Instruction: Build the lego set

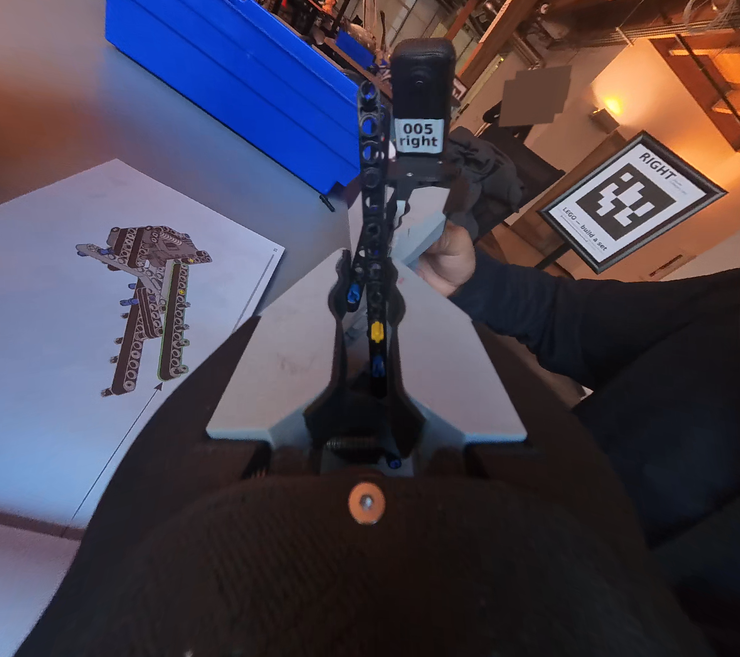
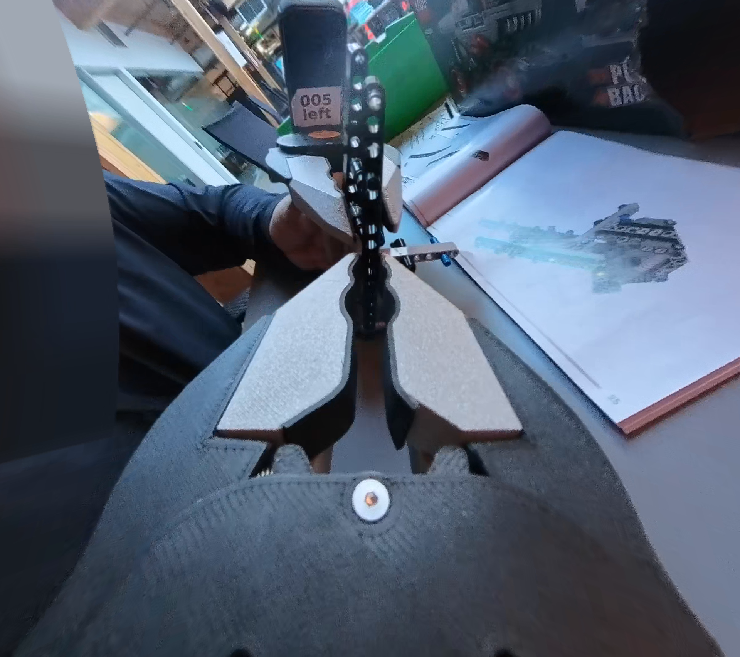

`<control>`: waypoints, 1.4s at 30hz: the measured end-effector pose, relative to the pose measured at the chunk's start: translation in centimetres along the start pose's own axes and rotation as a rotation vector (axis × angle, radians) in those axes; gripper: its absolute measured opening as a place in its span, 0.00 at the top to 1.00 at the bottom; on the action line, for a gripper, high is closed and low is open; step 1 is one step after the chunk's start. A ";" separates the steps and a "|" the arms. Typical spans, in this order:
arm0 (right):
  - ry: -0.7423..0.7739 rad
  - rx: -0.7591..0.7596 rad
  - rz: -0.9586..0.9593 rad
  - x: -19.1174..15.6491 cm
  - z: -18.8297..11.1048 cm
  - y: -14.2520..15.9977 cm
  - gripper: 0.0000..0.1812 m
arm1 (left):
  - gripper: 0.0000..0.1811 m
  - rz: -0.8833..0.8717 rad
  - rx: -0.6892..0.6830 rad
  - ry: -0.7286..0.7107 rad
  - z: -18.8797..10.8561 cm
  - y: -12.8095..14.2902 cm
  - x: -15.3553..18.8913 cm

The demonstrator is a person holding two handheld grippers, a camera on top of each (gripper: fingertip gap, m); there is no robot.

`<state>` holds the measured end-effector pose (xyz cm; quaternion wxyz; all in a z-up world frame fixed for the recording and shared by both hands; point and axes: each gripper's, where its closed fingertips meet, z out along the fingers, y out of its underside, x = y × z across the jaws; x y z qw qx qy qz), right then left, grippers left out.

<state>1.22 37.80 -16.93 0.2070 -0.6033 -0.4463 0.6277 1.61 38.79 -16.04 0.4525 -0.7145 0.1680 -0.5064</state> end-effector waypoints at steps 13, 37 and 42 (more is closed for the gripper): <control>-0.143 -0.214 -0.101 -1.4 0.8 2.1 0.97 | 0.92 -0.019 -0.107 0.095 0.5 1.3 1.2; -0.156 -0.006 0.061 -0.3 -1.4 -1.3 0.97 | 0.89 -0.125 -0.116 0.144 -0.1 0.0 0.4; -0.169 -0.010 0.052 -0.7 -1.5 -1.5 0.97 | 0.80 -0.100 -0.129 0.137 -0.4 -1.1 0.5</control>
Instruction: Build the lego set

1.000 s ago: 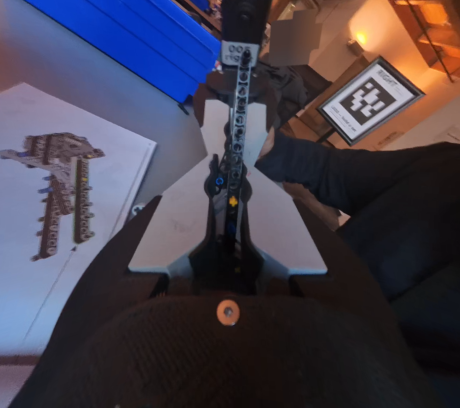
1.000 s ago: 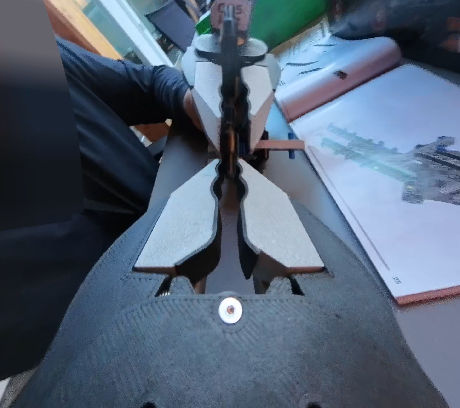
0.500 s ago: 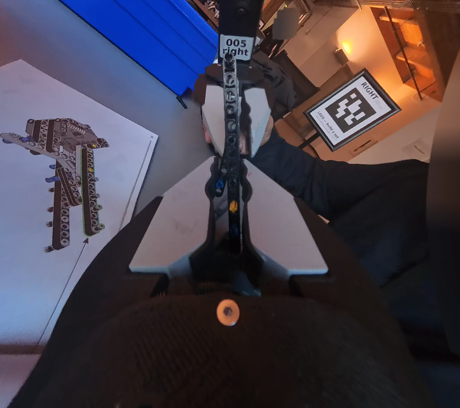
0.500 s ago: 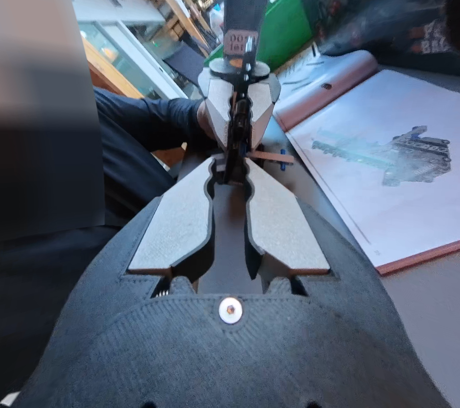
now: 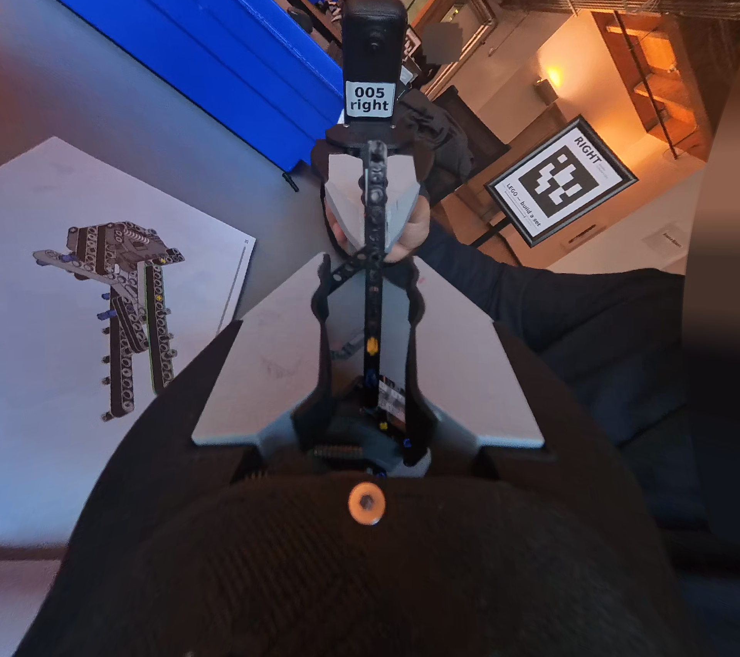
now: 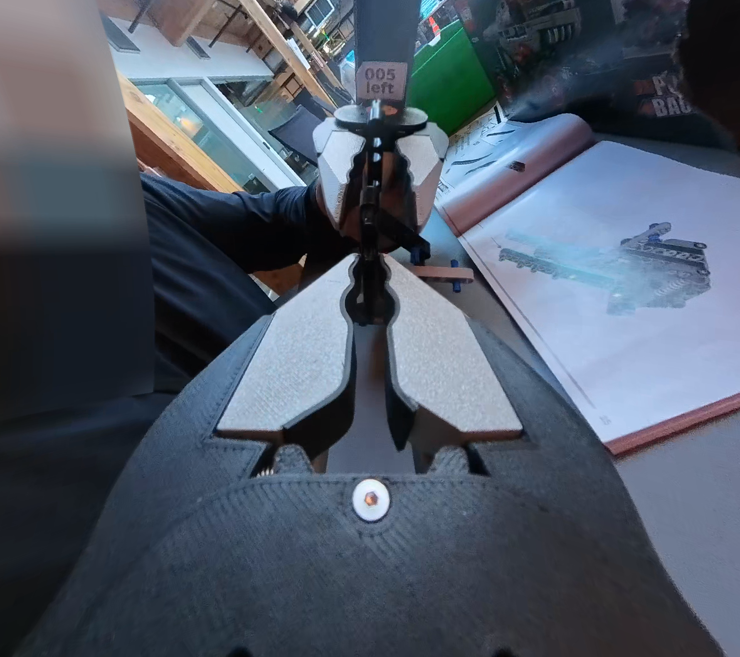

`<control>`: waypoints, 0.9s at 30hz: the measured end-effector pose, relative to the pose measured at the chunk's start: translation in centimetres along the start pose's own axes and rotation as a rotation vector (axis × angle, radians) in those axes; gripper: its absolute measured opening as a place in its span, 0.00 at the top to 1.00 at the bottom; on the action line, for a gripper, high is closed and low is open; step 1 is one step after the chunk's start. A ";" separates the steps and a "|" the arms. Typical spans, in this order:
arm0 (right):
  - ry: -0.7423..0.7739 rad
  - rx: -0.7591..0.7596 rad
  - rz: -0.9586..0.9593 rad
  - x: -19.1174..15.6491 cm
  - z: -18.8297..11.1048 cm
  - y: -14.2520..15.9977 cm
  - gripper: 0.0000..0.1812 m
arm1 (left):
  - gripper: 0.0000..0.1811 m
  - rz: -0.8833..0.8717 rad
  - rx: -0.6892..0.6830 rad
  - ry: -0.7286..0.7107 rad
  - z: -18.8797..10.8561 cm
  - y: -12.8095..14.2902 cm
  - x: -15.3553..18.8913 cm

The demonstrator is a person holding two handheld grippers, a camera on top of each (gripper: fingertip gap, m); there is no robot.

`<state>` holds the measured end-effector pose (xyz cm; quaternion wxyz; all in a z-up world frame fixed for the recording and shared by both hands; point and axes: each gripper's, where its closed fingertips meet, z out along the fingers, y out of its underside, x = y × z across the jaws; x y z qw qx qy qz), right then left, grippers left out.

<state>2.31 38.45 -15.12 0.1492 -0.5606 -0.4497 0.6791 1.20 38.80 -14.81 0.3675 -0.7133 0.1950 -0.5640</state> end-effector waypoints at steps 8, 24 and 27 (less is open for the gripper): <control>0.002 -0.042 -0.043 -0.8 0.3 0.1 0.97 | 0.95 0.041 0.000 0.047 0.4 -0.4 1.3; 0.029 -0.119 -0.082 -1.3 0.6 0.6 0.98 | 0.97 0.082 -0.080 0.005 0.6 0.5 1.7; 0.015 -0.091 -0.063 -1.1 0.7 0.6 0.98 | 0.96 0.048 -0.040 0.013 0.6 0.6 1.5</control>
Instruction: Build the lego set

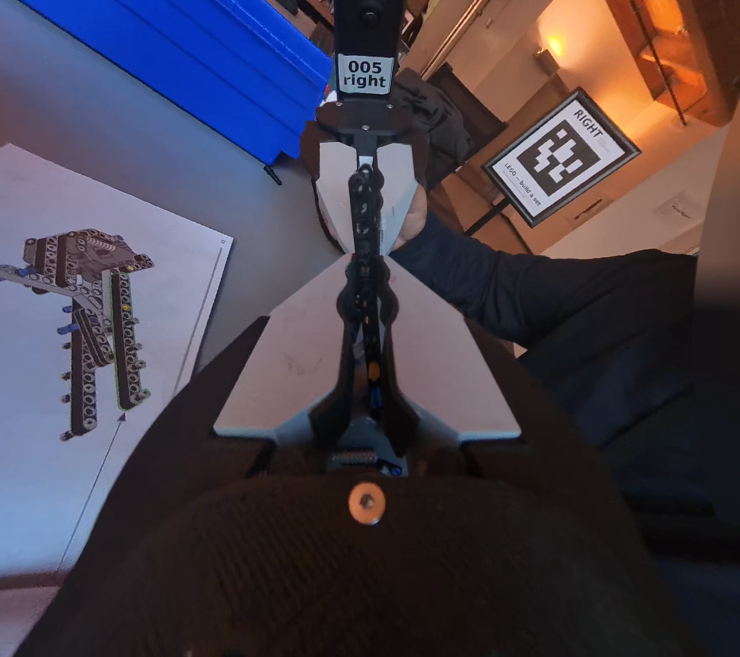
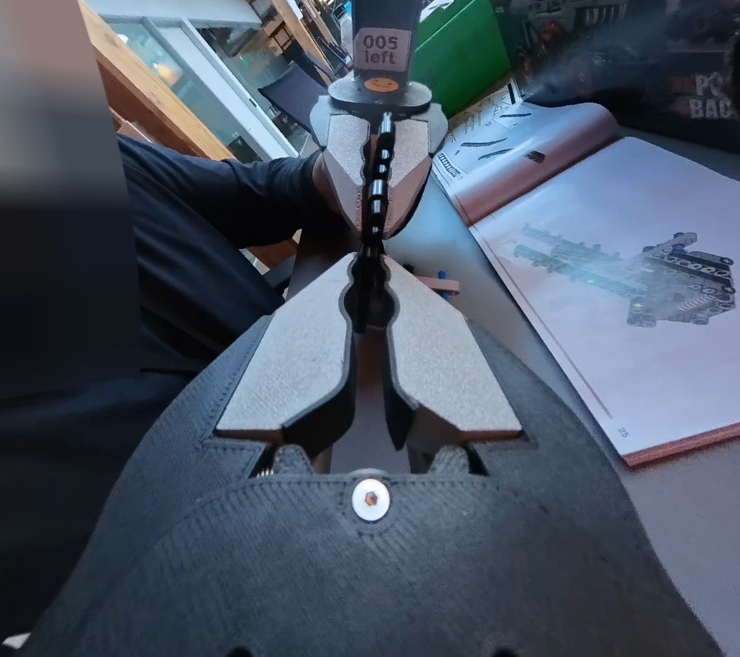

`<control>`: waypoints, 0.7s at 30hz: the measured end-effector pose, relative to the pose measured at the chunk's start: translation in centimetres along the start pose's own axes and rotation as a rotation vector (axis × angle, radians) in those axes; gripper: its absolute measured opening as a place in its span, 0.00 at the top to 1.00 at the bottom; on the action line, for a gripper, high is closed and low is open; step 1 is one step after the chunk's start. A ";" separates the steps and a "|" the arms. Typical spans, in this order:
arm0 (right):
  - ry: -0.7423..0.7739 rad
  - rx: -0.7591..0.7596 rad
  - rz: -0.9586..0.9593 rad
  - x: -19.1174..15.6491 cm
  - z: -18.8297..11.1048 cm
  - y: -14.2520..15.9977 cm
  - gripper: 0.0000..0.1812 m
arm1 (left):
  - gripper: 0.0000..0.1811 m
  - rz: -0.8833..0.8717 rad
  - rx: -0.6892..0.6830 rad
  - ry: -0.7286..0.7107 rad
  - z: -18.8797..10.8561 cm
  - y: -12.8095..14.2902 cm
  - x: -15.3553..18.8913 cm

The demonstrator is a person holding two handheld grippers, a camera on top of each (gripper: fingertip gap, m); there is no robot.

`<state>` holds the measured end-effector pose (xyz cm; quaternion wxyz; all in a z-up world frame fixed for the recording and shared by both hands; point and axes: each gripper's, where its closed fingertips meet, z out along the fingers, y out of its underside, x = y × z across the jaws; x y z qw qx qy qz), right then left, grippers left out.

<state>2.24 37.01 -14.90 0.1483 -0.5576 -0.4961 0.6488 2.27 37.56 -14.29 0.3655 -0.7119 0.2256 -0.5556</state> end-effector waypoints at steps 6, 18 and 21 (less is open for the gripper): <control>0.002 0.023 0.012 0.2 0.2 -0.2 0.97 | 0.96 0.005 0.034 -0.030 -0.1 0.0 -0.2; -0.034 0.023 0.071 0.3 0.8 0.4 0.96 | 0.96 0.053 0.024 -0.062 -0.4 -0.4 -0.3; -0.016 0.000 0.035 0.2 1.3 0.7 0.97 | 0.91 0.038 -0.010 -0.076 -0.6 0.0 -0.5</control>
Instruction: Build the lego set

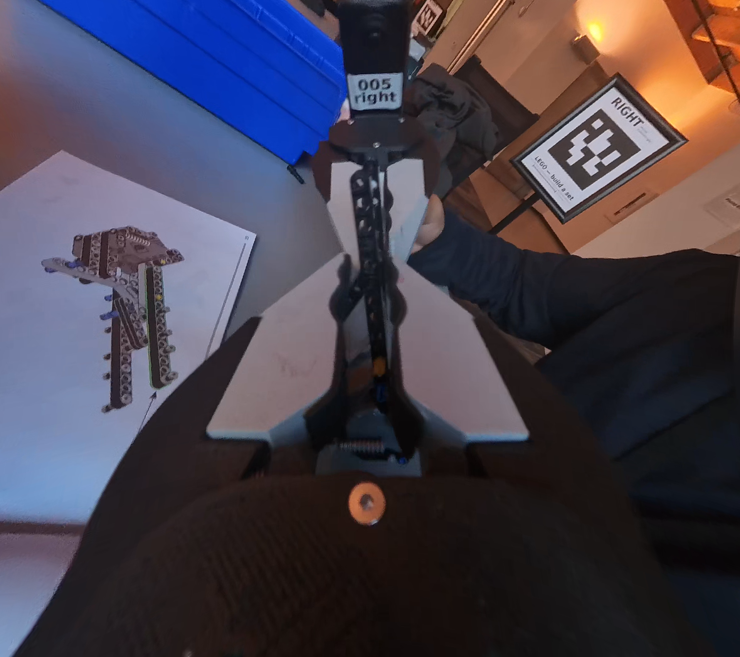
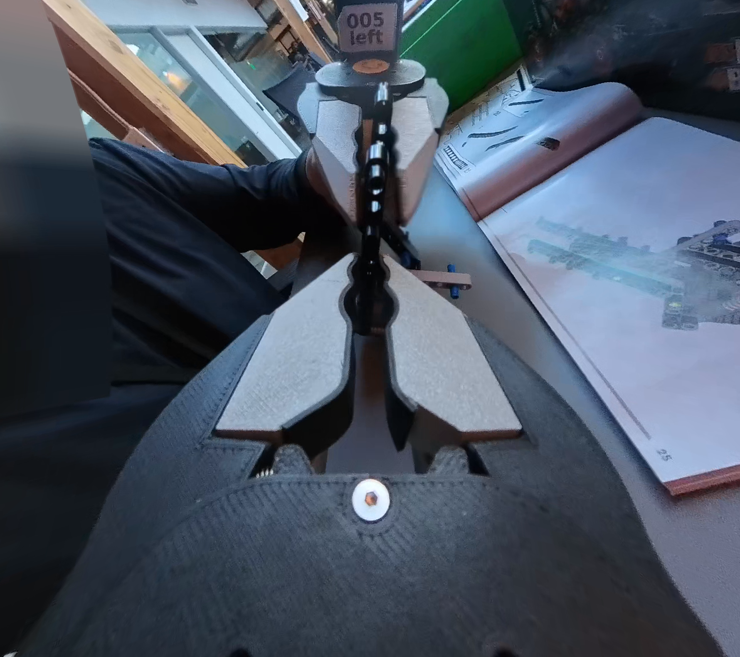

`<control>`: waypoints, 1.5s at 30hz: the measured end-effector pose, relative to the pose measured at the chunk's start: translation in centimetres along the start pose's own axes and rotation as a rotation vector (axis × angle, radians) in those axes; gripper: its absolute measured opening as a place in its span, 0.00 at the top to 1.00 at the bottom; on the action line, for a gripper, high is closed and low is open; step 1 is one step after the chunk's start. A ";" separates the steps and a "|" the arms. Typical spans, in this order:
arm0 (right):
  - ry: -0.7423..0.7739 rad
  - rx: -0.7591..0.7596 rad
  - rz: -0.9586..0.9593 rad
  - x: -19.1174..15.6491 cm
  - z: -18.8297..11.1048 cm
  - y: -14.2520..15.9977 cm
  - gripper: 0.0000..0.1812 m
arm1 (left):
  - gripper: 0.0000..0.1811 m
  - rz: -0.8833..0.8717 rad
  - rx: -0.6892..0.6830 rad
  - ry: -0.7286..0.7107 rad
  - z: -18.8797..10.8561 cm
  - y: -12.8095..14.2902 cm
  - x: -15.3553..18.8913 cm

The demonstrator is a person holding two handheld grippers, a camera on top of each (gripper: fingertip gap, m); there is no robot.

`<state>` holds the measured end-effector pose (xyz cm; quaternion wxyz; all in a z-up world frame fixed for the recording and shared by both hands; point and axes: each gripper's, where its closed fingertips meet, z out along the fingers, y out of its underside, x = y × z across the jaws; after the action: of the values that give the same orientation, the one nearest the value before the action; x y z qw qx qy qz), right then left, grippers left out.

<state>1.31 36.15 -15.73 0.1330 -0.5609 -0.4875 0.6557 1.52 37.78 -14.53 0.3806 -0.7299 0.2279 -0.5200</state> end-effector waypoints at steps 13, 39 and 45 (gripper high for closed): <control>-0.026 0.046 0.032 -0.2 0.2 -0.6 0.97 | 0.87 0.007 -0.135 0.010 -1.8 2.8 0.8; -0.001 -0.016 -0.157 -2.3 0.6 1.0 0.97 | 0.97 0.163 0.059 0.047 -1.6 3.5 2.6; -0.029 0.015 -0.137 -2.5 1.1 1.2 0.98 | 0.97 0.169 0.106 0.008 -1.6 3.8 3.0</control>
<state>1.65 33.20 -15.26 0.1748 -0.5156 -0.5216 0.6569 1.31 32.82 -15.53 0.4603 -0.6850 0.2622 -0.5002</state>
